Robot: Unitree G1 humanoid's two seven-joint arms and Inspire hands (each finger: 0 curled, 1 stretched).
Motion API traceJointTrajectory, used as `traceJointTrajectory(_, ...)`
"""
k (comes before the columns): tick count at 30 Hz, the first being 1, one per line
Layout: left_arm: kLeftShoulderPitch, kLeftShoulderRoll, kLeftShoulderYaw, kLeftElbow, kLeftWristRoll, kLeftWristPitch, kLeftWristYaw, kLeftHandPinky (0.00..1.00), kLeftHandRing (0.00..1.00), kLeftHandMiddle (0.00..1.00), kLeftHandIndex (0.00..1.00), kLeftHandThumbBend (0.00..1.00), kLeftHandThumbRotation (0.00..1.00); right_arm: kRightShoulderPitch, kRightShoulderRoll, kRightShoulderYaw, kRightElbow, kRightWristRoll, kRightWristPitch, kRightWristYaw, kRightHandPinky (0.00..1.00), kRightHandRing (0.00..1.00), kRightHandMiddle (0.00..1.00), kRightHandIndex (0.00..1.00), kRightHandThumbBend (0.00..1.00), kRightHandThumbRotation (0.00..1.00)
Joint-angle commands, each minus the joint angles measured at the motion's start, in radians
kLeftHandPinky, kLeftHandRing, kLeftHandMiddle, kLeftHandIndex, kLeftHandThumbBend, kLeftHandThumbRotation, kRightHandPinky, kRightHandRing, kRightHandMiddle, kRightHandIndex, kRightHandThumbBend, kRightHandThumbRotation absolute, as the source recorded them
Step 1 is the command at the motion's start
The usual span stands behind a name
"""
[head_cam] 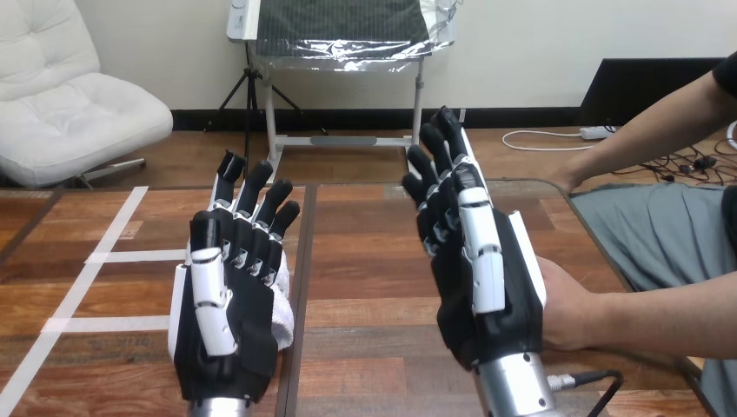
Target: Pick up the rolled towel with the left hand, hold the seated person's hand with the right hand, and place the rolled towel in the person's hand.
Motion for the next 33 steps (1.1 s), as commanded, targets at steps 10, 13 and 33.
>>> traceJointTrajectory(10,-0.132,-0.071,0.054,0.026,-0.098,0.086,-0.043,0.91,0.9,0.92,0.97,0.36,1.0,-0.092,0.136,-0.038,0.037,0.19,0.018,0.031,1.0,1.0,1.0,1.0,0.09,1.0)
traceJointTrajectory(13,-0.139,-0.074,0.062,0.024,-0.127,0.108,-0.05,0.91,0.9,0.92,0.97,0.37,1.0,-0.097,0.141,-0.041,0.037,0.219,0.026,0.029,1.0,1.0,1.0,1.0,0.13,1.0)
traceJointTrajectory(33,-0.175,-0.097,0.105,0.023,-0.251,0.201,-0.098,0.9,0.9,0.91,0.95,0.39,1.0,-0.139,0.14,-0.08,0.078,0.286,0.029,0.033,1.0,1.0,1.0,1.0,0.22,1.0)
